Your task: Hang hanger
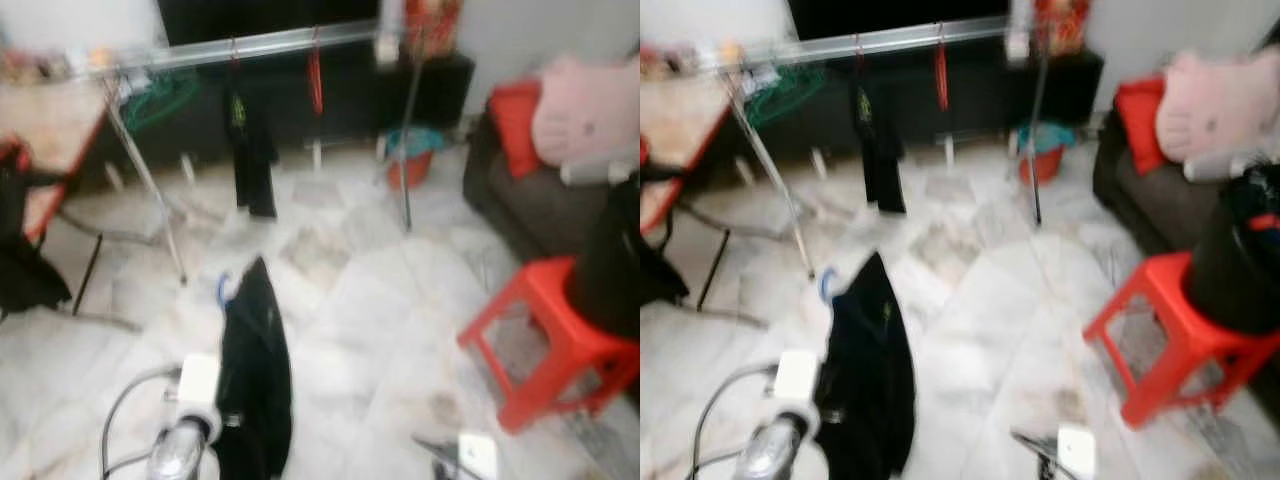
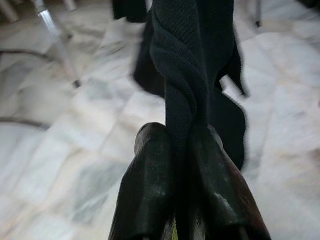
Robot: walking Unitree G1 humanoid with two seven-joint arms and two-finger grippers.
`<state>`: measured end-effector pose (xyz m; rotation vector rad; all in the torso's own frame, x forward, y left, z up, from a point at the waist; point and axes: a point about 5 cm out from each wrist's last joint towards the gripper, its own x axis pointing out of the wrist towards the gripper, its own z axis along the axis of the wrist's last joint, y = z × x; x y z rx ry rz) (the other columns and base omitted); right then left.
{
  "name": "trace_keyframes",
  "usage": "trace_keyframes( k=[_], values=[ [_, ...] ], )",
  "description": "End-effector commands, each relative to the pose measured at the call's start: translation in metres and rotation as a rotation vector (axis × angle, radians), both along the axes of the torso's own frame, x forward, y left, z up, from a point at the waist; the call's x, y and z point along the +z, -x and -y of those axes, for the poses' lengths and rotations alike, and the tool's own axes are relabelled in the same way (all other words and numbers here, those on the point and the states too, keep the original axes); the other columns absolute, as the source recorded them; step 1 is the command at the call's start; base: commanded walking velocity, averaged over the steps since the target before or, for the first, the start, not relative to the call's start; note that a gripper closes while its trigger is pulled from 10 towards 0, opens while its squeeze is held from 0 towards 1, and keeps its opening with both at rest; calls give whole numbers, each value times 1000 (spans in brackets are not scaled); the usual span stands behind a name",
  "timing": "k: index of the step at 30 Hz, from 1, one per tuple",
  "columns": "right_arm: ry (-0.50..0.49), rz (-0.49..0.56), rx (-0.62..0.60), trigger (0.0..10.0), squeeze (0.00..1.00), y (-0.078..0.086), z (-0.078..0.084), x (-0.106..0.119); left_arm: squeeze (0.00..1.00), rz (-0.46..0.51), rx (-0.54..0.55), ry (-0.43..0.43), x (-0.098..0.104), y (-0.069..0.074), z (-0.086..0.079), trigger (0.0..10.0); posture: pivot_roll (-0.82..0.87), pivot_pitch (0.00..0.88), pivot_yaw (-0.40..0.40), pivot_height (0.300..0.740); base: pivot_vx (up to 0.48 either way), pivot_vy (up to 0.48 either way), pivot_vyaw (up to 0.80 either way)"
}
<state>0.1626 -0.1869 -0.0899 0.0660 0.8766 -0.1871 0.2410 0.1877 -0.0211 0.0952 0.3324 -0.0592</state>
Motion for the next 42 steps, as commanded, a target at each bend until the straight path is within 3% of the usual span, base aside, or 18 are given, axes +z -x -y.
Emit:
trace_keyframes(
  k=[1, 3, 5, 12, 17, 23, 24, 26, 28, 30, 32, 34, 35, 38, 39, 41, 42],
  values=[
    [-14, 6, -29, 10000, 0, 1, 0, 0, 0, 57, -15, 11, 11, -11, 4, 10000, -138, 0, 49, 740, 0, 0, 0],
    [-14, 12, -32, 10000, 0, 0, 0, 0, 0, 60, -34, 8, 12, -12, 6, 10000, -138, 0, 49, 740, 0, 0, 0],
    [-16, 37, -52, 10000, 0, 0, 1, 1, 0, 100, -150, -13, 23, -20, 19, 10000, -133, 0, 50, 740, 0, 0, 0],
    [-17, 69, -40, 10000, 0, -1, -1, 3, 0, 166, -272, -6, 47, -33, 33, 10000, -133, 0, 57, 740, 0, 0, 0],
    [38, 128, 84, 10000, 0, -6, -2, 8, 0, 168, -467, -60, 66, -39, 46, 10000, -139, 0, 61, 740, 0, 0, 0],
    [62, 174, 154, 10000, 0, -9, -4, 11, 0, 134, -561, -85, 72, -39, 49, 10000, -151, 0, 61, 740, 0, 0, 0],
    [97, 191, 238, 10000, 0, -12, -6, 13, 0, 123, -596, -85, 76, -41, 51, 10000, -154, 0, 61, 740, 0, 0, 0],
    [114, 208, 288, 10000, 0, -14, -8, 15, 0, 117, -623, -91, 80, -43, 52, 10000, -159, 0, 61, 740, 0, 0, 0],
    [195, 499, 358, 10000, 0, -65, 10, 58, 0, 118, -649, -97, 85, -45, 54, 10000, -161, 0, 60, 740, 0, 0, 0],
    [232, 684, 381, 10000, 0, -94, 21, 92, 0, 116, -668, -92, 90, -47, 56, 10000, -168, 0, 58, 740, 0, 0, 0],
    [179, 590, 334, 10000, 0, -96, 23, 85, 0, 117, -676, -91, 93, -48, 57, 10000, -175, 0, 60, 740, 0, 0, 0],
    [159, 625, 328, 10000, 43, -99, 21, 90, 0, 123, -680, -89, 96, -51, 59, 10000, -179, 0, 61, 740, 0, 0, 0],
    [149, 670, 324, 10000, 1000, -100, 20, 94, 0, 128, -684, -91, 98, -52, 60, 10000, -186, 0, 62, 740, 0, 0, 0],
    [138, 681, 326, 10000, 1000, -100, 18, 95, 0, 134, -688, -90, 102, -54, 61, 10000, -188, 0, 61, 740, 0, 0, 0],
    [142, 751, 369, 10000, 1000, -103, 12, 104, 0, 140, -698, -83, 107, -55, 64, 10000, -187, 0, 61, 740, 0, 0, 0],
    [60, 842, 393, 10000, 1000, -105, -2, 115, 0, 142, -713, -74, 111, -56, 66, 10000, -187, 0, 60, 740, 0, 0, 0],
    [54, 833, 416, 10000, 1000, -104, -3, 114, 0, 144, -721, -72, 113, -57, 67, 10000, -188, 0, 61, 740, 0, 0, 0]
  ],
)
